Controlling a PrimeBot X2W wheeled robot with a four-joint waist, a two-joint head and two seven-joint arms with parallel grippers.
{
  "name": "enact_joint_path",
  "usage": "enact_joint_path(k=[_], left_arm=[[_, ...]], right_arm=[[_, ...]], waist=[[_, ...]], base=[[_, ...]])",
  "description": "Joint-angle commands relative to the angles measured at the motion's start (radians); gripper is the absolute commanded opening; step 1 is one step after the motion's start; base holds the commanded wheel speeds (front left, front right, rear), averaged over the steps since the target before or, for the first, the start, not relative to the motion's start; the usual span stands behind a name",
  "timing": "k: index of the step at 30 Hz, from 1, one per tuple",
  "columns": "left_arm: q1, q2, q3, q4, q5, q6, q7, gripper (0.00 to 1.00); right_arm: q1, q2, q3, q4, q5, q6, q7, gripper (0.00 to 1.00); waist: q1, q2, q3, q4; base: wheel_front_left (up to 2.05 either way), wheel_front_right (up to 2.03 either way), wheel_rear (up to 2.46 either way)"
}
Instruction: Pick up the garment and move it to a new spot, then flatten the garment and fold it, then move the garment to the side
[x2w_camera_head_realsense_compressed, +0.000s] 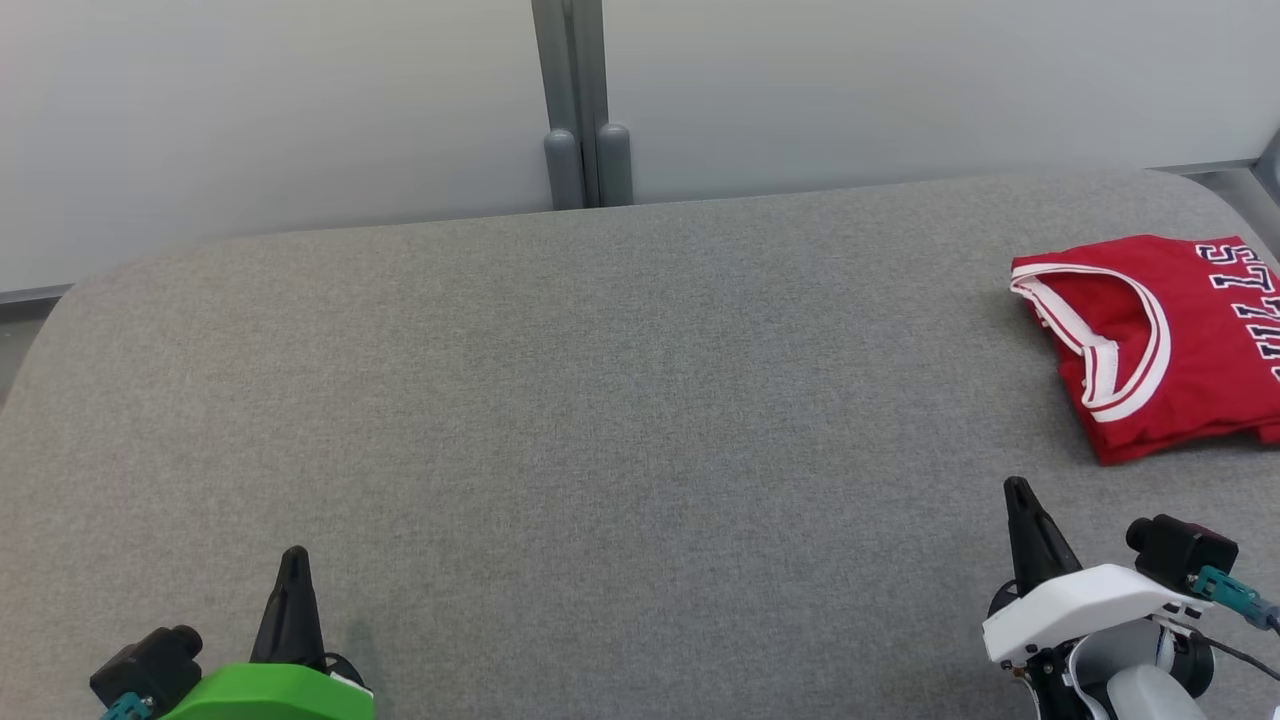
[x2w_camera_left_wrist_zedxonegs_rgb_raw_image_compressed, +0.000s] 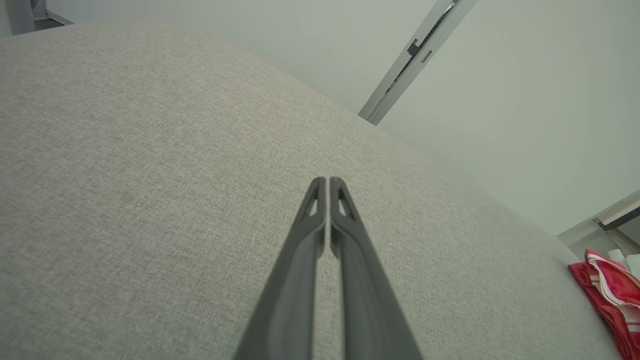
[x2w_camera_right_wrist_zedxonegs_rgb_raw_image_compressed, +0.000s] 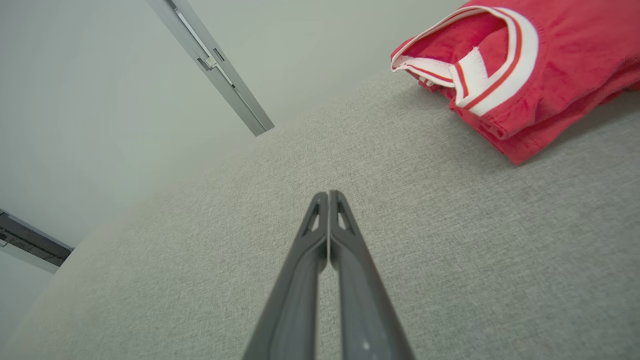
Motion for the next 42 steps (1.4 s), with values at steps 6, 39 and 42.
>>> enact_joint_path(k=[6, 39, 42], left_arm=[[-0.039, 0.005, 0.01, -0.024, -0.107, -0.003, 0.027, 0.0], [-0.074, 0.009, 0.036, -0.053, -0.496, -0.006, 0.136, 0.0], [-0.076, 0.01, 0.038, -0.056, -0.525, -0.006, 0.144, 0.0]], right_arm=[[-0.021, 0.003, -0.019, -0.029, 0.114, 0.0, 0.028, 0.0], [-0.025, 0.022, -0.075, -0.073, 0.52, -0.001, 0.137, 0.0], [-0.025, 0.024, -0.079, -0.076, 0.551, -0.001, 0.146, 0.0]], waist=[[0.0, 0.0, 0.0, 0.002], [0.0, 0.0, 0.001, 0.015], [0.0, 0.0, 0.001, 0.016]], base=[[0.0, 0.0, 0.0], [0.0, 0.0, 0.0], [0.0, 0.0, 0.0]])
